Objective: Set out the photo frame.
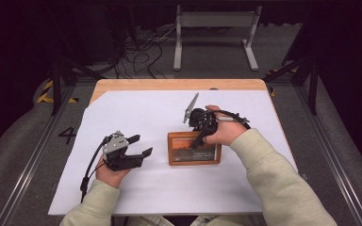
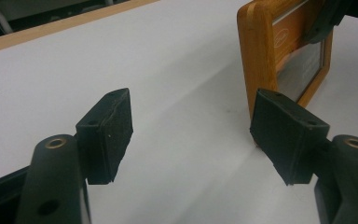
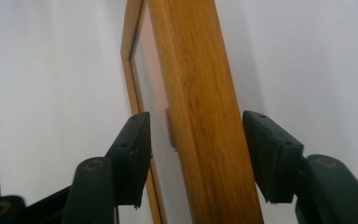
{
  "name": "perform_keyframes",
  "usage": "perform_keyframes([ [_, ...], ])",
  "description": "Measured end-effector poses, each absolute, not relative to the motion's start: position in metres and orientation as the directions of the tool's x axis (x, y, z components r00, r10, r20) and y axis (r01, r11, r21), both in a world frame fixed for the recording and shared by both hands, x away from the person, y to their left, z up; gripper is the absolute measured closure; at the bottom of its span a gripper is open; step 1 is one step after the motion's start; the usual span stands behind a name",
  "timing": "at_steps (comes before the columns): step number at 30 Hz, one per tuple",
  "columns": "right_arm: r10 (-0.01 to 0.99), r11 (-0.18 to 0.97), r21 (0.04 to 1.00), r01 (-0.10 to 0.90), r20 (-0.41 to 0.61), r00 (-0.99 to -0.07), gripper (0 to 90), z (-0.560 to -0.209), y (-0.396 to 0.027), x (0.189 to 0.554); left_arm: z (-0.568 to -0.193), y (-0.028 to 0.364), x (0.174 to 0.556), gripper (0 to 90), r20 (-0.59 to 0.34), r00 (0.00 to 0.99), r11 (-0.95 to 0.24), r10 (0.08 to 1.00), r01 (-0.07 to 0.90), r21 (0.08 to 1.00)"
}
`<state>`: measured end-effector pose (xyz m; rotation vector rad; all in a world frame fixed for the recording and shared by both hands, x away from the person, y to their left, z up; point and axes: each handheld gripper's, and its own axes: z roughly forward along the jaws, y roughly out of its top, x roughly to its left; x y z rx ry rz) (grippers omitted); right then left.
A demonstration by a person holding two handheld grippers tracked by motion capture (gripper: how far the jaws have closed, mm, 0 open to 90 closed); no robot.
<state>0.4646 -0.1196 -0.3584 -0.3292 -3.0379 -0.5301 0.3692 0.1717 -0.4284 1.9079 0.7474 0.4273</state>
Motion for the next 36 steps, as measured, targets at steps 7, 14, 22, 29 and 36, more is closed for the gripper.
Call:
perform_keyframes([
  [7, 0.271, 0.844, 0.478, 0.245, 0.015, -0.963, 36.8, -0.344, -0.144, 0.453, -0.428, 0.17, 0.369, 29.7, -0.04, 0.745, -0.306, 0.666, 0.321, 0.896],
  [14, 0.352, 0.772, 0.574, 0.273, -0.028, -0.936, 31.2, -0.334, -0.178, 0.435, -0.425, 0.172, 0.364, 28.6, -0.042, 0.747, -0.314, 0.663, 0.329, 0.891],
  [22, 0.464, 0.689, 0.649, 0.323, -0.052, -0.884, 22.5, -0.331, -0.224, 0.415, -0.424, 0.179, 0.359, 28.1, -0.048, 0.744, -0.305, 0.666, 0.33, 0.893],
  [29, 0.567, 0.584, 0.722, 0.37, -0.037, -0.823, 15.1, -0.344, -0.266, 0.391, -0.424, 0.184, 0.356, 28.0, -0.057, 0.741, -0.296, 0.67, 0.337, 0.894],
  [36, 0.675, 0.428, 0.81, 0.4, 0.008, -0.738, 14.6, -0.367, -0.309, 0.368, -0.422, 0.189, 0.35, 28.0, -0.061, 0.731, -0.278, 0.68, 0.333, 0.901],
])
